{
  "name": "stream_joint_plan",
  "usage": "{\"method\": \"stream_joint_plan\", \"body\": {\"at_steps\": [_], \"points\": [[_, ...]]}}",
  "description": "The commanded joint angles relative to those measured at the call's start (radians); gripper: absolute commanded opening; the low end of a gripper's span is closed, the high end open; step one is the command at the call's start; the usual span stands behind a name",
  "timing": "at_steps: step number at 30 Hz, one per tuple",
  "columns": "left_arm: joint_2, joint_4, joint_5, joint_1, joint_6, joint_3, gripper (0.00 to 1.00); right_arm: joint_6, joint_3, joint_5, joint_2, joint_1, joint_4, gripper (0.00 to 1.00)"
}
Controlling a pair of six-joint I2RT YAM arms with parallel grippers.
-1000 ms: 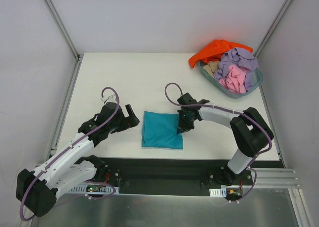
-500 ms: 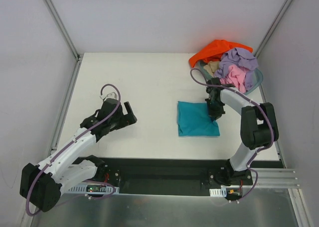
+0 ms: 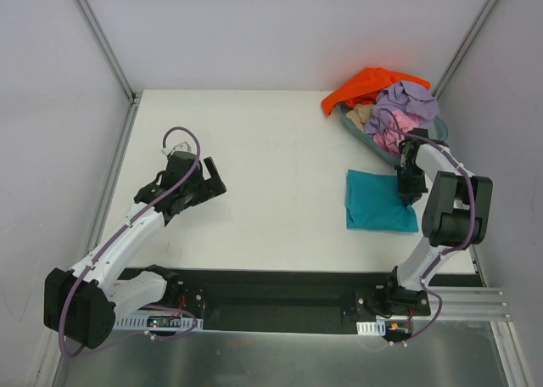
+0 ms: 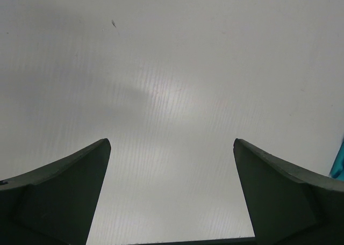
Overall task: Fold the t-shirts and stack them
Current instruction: Put the neatly folded tshirt into the corner of the board with the right arm
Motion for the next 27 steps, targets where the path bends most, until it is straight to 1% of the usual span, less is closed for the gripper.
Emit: {"method": "stream_joint_plan", "body": {"at_steps": [1,4,10,14,16,17,19,20,21,22,23,24,25,26,27], "points": [[0.007,0.006,0.007,0.018,0.039,0.05,0.99,-0.104,0.025,0.042,-0.01,-0.07,0.029,0.12],[0.01,0.005,-0.003,0.03,0.041,0.058,0.99,-0.161,0.05,0.067,0.001,-0.104,0.042,0.13],[0.007,0.005,0.023,0.052,0.036,0.052,0.99,-0.198,0.103,0.165,0.039,-0.191,0.029,0.14],[0.012,0.006,0.029,0.058,0.033,0.066,0.99,-0.216,0.133,0.219,0.078,-0.228,0.039,0.15],[0.016,0.003,0.035,0.059,0.033,0.073,0.99,-0.226,0.149,0.277,0.09,-0.244,0.04,0.16],[0.016,0.006,0.036,0.059,0.032,0.076,0.99,-0.227,0.157,0.298,0.098,-0.247,0.037,0.18],[0.019,0.005,0.036,0.061,0.025,0.079,0.99,-0.215,0.169,0.334,0.099,-0.255,0.036,0.19],[0.021,0.005,0.038,0.061,0.024,0.081,0.99,-0.212,0.173,0.34,0.098,-0.256,0.027,0.22],[0.021,0.005,0.041,0.061,0.024,0.082,0.99,-0.204,0.177,0.342,0.095,-0.256,0.02,0.27],[0.021,0.005,0.044,0.061,0.024,0.084,0.99,-0.198,0.182,0.331,0.092,-0.256,0.019,0.38],[0.02,0.005,0.049,0.061,0.024,0.084,0.99,-0.19,0.185,0.319,0.078,-0.256,0.017,0.6],[0.018,0.003,0.05,0.061,0.024,0.084,0.99,-0.184,0.186,0.302,0.069,-0.256,0.016,0.64],[0.013,0.003,0.05,0.061,0.024,0.084,0.99,-0.171,0.188,0.253,0.058,-0.253,0.013,0.68],[0.009,0.005,0.05,0.061,0.025,0.084,0.99,-0.161,0.191,0.237,0.031,-0.25,0.005,0.73],[0.006,0.003,0.049,0.061,0.024,0.084,0.99,-0.154,0.191,0.231,0.014,-0.244,0.005,0.77]]}}
